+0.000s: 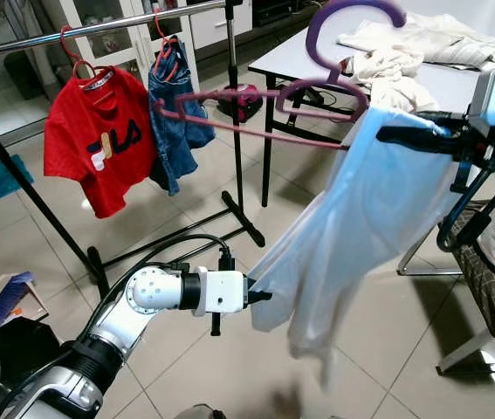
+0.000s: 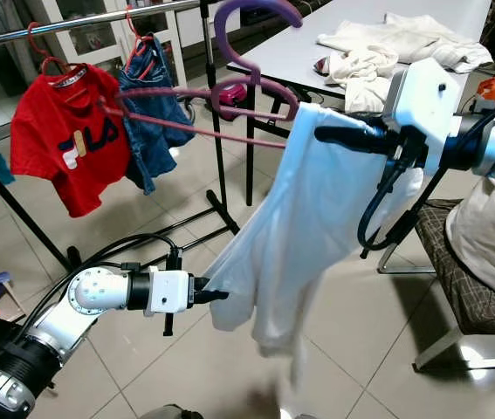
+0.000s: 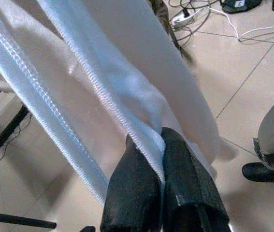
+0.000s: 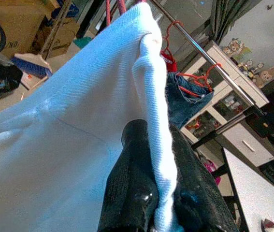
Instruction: Hang hanger
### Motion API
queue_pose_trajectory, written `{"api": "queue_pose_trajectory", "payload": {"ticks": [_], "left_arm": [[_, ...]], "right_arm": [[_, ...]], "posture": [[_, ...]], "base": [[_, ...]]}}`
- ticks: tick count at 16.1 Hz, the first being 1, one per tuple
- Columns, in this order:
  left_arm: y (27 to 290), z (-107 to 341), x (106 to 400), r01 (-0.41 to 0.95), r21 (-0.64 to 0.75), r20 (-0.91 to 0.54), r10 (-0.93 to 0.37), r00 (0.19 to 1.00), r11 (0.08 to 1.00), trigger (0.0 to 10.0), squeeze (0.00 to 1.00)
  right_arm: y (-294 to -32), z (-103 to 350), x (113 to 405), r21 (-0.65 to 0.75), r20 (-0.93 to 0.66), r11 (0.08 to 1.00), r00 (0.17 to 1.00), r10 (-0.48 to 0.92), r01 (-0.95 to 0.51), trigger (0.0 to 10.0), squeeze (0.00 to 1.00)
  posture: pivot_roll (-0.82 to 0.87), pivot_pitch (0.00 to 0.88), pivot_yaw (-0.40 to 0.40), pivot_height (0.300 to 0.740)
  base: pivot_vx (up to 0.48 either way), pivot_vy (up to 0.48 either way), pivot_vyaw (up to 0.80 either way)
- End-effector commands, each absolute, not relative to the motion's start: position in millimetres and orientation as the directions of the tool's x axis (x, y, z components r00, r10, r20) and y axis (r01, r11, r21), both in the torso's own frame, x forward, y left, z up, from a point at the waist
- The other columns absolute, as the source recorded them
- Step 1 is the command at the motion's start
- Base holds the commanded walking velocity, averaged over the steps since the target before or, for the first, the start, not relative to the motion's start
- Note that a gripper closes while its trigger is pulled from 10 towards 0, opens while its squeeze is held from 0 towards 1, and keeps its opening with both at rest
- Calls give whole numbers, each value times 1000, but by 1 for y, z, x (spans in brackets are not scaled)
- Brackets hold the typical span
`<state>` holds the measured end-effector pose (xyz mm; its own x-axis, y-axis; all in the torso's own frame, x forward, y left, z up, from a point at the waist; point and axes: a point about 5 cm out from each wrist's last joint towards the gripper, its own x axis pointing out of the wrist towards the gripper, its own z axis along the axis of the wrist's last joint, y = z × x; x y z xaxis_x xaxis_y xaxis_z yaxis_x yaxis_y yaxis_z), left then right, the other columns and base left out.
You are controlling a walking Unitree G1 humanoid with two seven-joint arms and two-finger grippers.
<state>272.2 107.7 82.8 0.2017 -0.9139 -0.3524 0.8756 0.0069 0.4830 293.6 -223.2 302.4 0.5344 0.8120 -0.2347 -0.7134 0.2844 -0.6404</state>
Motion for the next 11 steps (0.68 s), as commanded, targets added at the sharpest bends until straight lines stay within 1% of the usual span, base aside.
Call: {"api": "queue_pose_trajectory", "payload": {"ticks": [1, 3, 5, 7, 8, 9, 11], "left_arm": [[115, 89, 275, 869, 495, -366, -907, 208, 0, 0, 0], [126, 97, 279, 862, 507, -390, -893, 223, -7, 0, 0], [129, 100, 279, 854, 519, -412, -885, 218, -31, 0, 0], [133, 107, 278, 854, 520, -407, -885, 226, -21, 0, 0], [138, 108, 282, 846, 533, -413, -874, 256, -4, 0, 0], [142, 108, 285, 841, 540, -424, -861, 279, 7, 0, 0], [153, 108, 292, 839, 543, -446, -835, 322, 33, 0, 0]], "right_arm": [[-225, 295, 294, -646, -259, 278, 548, 795, -710, 0, 0], [-232, 269, 294, -609, -344, 267, 552, 760, -747, 0, 0], [-238, 259, 296, -614, -388, 254, 567, 727, -747, 0, 0], [-246, 248, 297, -563, -388, 300, 567, 726, -770, 0, 0], [-247, 248, 297, -521, -361, 333, 556, 749, -786, 0, 0], [-247, 248, 296, -488, -348, 344, 540, 766, -802, 0, 0], [-253, 243, 291, -432, -386, 328, 501, 774, -840, 0, 0]], "posture": [[-133, 0, 85, 740], [-130, 0, 89, 740], [-129, 0, 92, 740], [-124, 0, 93, 740], [-120, 0, 92, 740], [-119, 0, 93, 740], [-117, 0, 91, 740]], "base": [[0, 0, 0], [0, 0, 0], [0, 0, 0], [0, 0, 0], [0, 0, 0], [0, 0, 0], [0, 0, 0]]}}
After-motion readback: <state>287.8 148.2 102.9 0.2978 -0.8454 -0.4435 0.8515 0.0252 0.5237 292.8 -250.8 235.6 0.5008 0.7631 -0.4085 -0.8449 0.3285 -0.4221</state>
